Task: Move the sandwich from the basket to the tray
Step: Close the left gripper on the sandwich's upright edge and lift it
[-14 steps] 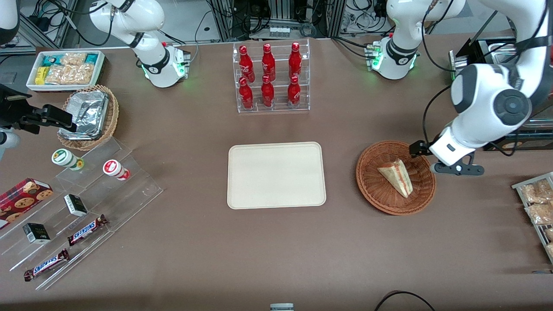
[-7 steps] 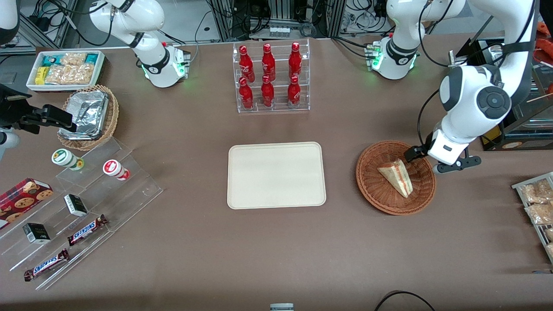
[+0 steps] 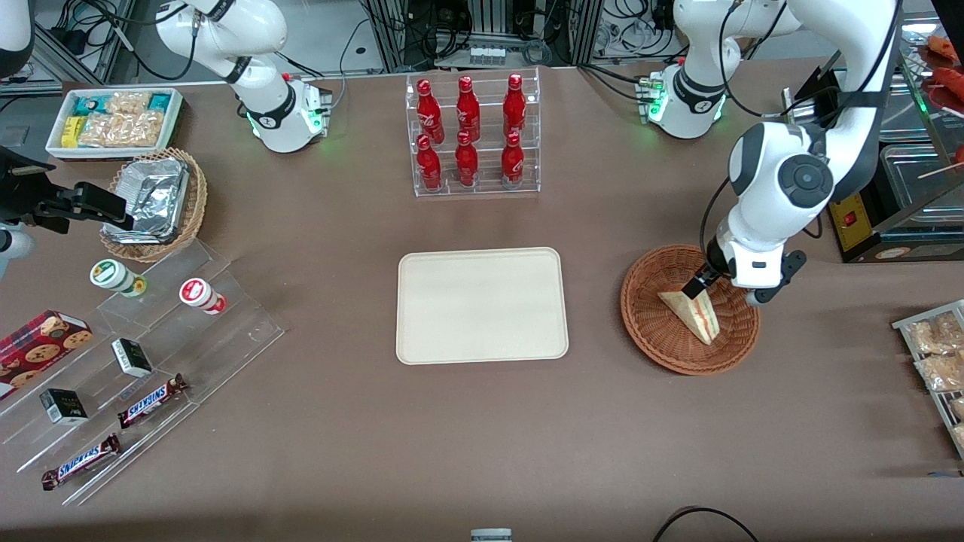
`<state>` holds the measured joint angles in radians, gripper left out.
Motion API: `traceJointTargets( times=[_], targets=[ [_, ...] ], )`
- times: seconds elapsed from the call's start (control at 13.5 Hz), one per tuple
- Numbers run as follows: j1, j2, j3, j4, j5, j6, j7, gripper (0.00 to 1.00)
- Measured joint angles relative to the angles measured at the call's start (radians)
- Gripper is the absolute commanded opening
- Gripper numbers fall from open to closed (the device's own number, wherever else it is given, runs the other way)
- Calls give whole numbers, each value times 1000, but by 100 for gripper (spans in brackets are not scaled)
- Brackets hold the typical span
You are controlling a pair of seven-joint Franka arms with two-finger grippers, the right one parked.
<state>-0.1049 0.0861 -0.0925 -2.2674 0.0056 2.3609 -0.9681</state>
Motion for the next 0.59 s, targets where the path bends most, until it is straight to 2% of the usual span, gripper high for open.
traceJointTargets(
  times=[0.59],
  targets=[
    [2, 101, 4, -1, 0, 91, -63, 100]
  ],
)
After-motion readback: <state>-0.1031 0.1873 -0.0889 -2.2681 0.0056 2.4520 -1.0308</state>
